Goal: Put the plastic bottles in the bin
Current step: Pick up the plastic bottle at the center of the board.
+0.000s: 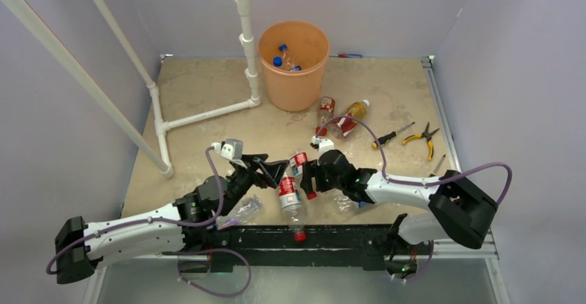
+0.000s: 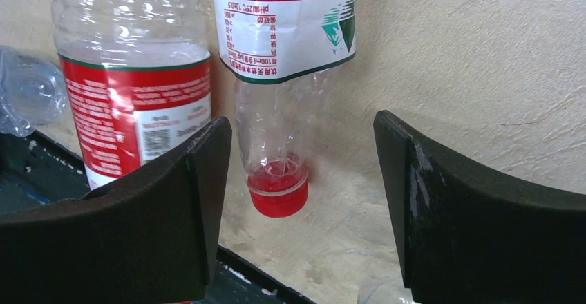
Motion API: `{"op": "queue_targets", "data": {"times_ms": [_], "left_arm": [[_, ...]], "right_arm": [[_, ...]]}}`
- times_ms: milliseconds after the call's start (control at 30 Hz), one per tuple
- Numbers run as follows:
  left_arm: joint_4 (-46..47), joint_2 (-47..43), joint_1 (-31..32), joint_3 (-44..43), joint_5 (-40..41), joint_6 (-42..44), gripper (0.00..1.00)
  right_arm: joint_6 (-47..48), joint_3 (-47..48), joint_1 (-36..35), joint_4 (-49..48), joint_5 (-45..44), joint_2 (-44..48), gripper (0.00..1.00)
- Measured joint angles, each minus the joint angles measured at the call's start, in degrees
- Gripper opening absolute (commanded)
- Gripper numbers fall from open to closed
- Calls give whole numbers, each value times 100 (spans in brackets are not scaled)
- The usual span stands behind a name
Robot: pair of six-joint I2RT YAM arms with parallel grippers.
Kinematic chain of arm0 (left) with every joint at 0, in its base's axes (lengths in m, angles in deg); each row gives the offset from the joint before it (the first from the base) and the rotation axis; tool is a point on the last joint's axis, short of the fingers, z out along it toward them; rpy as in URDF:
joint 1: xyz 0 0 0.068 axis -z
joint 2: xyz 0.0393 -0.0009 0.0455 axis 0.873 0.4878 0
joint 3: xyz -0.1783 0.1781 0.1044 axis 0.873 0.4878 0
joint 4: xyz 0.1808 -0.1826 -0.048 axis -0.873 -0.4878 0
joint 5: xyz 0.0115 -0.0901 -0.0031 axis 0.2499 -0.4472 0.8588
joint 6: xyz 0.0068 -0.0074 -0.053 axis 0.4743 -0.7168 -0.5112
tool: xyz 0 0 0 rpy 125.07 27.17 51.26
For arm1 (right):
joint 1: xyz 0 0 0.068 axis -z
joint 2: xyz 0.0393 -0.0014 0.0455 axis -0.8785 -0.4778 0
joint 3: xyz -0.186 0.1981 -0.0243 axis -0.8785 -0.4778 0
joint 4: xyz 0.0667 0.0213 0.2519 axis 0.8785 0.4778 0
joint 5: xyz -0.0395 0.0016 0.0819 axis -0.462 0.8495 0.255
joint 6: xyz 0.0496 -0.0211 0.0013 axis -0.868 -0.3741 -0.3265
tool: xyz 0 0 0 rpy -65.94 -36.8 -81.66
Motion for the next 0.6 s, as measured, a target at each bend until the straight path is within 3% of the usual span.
{"op": "queue_targets", "data": {"times_ms": [200, 400, 600], "left_arm": [[-138, -76, 0, 0, 44, -39, 83], [-240, -101, 0, -2, 52, -42, 83], [-284, -109, 0, -2, 72, -39, 82]], "right_arm": [[35, 0, -31, -133, 46, -199, 61], [103, 7, -35, -275, 109, -326, 38], [83, 7, -46, -31, -195, 306, 32]]}}
